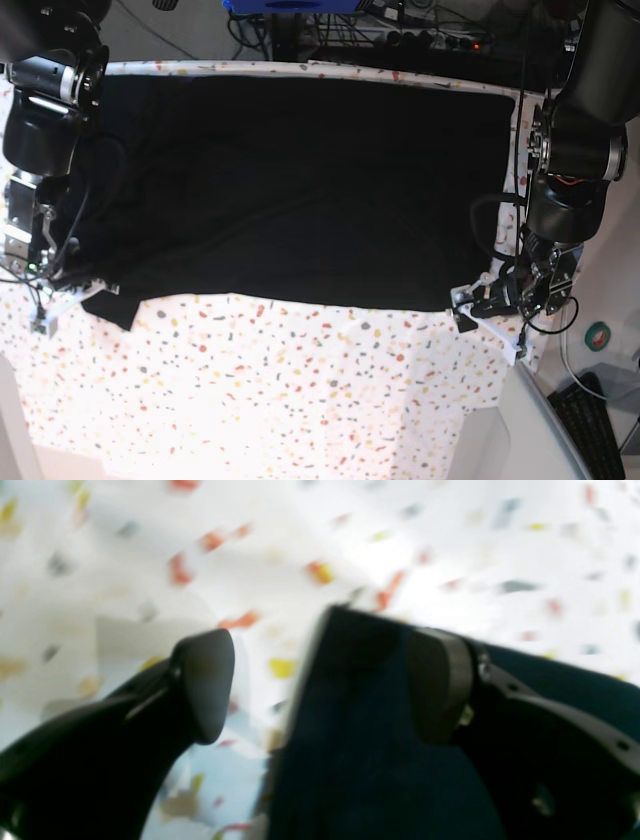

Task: Layout the t-shirt on the table in an organized manner, then fold the t-shirt properly
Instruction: 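Lift the hem with both grippers and fold it toward the collar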

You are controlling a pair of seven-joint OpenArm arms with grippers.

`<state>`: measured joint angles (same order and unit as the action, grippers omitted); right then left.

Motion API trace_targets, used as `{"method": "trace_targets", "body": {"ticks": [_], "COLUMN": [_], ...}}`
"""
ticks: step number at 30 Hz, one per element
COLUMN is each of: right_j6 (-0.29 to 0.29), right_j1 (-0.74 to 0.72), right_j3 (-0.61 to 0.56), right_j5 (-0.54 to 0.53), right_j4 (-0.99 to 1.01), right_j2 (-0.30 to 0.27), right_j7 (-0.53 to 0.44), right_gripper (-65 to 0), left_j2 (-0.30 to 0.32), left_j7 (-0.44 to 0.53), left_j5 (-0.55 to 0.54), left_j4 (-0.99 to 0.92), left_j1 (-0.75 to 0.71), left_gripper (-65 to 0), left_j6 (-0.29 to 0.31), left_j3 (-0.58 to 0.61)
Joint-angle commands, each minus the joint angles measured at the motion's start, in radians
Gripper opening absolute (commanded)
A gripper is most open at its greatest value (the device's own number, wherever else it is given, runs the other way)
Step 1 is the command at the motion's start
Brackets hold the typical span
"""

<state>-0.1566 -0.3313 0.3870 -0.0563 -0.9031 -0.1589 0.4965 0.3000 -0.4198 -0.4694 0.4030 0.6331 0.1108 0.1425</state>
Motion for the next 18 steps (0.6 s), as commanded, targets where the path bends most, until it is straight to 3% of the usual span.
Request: {"method": "trace_targets", "body": {"ticks": [1, 7, 12, 16, 18], "right_j6": [-0.001, -0.001, -0.001, -0.001, -0.001], "right_j1": [-0.019, -0.019, -0.021, -0.021, -0.021], "right_j3": [-0.001, 0.002, 0.005, 0.007, 0.007], "right_j5": [-0.006, -0.006, -0.006, -0.006, -0.006], "right_j4": [-0.018, -0.018, -0.018, -0.018, -0.018], "right_j2": [-0.011, -0.011, -0.011, -0.011, -0.011], "right_j7": [-0.020, -0.022, -0.022, -0.022, -0.022], "right_gripper": [-65.0, -65.0, -65.0, -65.0, -65.0], "left_j2": [0.014, 0.012, -0.006, -0.060, -0.074], "left_j7": [0.019, 0.028, 0.140, 0.184, 0.184], "left_j5": [0.001, 0.002, 0.013, 0.154, 0.169], "left_j4": [0.014, 0.012, -0.131, -0.191, -0.192], "left_j1": [0.031, 0.031, 0.063, 0.078, 0.080], "left_gripper": [-14.0, -13.8, -13.8, -13.8, -14.0], "left_j6": [0.005, 0.005, 0.005, 0.005, 0.005], "left_j3": [-0.001, 0.009, 0.010, 0.003, -0.002]}}
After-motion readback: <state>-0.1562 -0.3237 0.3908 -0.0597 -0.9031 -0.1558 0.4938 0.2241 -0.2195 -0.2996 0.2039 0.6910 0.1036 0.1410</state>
